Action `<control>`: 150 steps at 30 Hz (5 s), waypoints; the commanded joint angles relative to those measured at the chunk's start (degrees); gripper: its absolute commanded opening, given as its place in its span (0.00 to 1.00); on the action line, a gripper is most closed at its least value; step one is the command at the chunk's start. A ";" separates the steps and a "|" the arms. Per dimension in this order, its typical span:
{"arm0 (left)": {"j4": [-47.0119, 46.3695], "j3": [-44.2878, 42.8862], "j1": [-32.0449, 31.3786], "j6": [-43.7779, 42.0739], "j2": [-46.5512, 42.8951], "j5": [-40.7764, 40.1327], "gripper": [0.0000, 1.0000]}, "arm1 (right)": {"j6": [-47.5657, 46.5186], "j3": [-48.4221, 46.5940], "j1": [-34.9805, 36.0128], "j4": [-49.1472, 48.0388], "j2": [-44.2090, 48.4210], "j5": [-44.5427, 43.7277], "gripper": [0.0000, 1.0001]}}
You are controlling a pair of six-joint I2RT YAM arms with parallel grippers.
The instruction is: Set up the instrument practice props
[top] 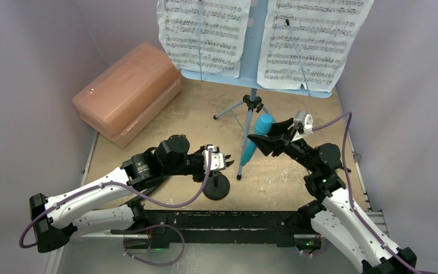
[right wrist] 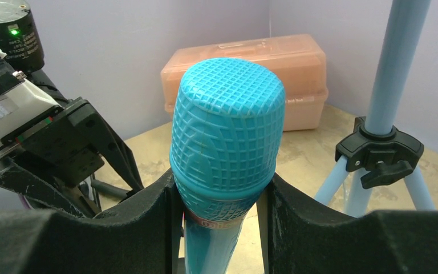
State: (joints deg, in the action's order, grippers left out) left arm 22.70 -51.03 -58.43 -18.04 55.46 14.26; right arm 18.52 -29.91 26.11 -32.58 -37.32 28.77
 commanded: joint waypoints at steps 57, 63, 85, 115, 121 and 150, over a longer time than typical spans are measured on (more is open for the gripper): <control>-24.83 13.33 2.40 0.97 -3.26 -4.50 0.48 | -6.84 -1.37 3.86 -11.75 -6.51 1.00 0.00; -20.74 13.05 2.44 0.53 -3.97 -3.47 0.00 | -7.17 -1.30 4.21 -14.84 -8.15 2.09 0.00; -26.37 15.26 2.45 4.63 -4.35 -7.76 0.00 | -7.90 0.58 13.25 -21.53 -10.75 -3.38 0.00; -33.99 17.03 2.45 9.17 -2.55 -12.36 0.00 | 9.39 8.15 18.42 -41.41 -12.76 -14.58 0.00; -36.43 17.31 2.43 9.97 -2.00 -13.51 0.00 | 12.76 8.14 19.61 -46.10 -16.16 -14.41 0.00; -39.23 18.48 2.41 13.87 -3.51 -17.94 0.43 | 8.43 4.56 22.14 -36.18 -17.20 -12.51 0.06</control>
State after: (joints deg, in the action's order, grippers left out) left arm -13.87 -32.62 -56.84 -5.54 52.23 4.38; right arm 21.47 -22.72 45.23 -73.23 -55.64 10.02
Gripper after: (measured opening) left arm 0.405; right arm 0.464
